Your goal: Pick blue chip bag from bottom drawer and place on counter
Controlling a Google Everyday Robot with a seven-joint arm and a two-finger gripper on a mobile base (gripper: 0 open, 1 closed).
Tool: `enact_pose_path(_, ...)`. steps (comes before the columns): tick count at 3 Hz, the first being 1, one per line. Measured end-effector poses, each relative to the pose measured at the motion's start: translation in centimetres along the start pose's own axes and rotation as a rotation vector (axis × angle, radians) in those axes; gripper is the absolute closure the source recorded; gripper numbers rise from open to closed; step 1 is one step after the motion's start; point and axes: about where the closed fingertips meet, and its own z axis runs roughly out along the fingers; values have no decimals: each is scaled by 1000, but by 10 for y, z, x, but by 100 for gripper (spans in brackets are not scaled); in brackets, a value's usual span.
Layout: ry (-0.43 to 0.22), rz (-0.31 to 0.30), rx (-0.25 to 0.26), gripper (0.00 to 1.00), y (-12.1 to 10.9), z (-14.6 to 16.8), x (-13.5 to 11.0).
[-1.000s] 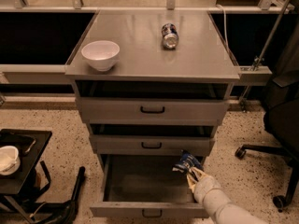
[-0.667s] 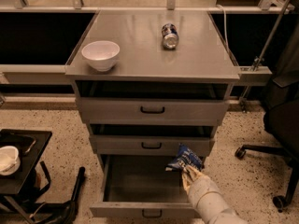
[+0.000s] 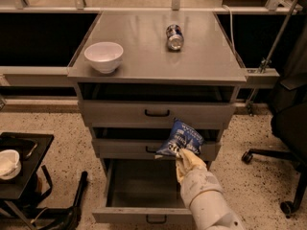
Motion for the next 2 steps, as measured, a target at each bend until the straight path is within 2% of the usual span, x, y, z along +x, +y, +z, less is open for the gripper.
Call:
enact_pose_path(1,0,0,0,100,0,0,0)
enact_pose_path(2,20,40,27,100,-34,16,1)
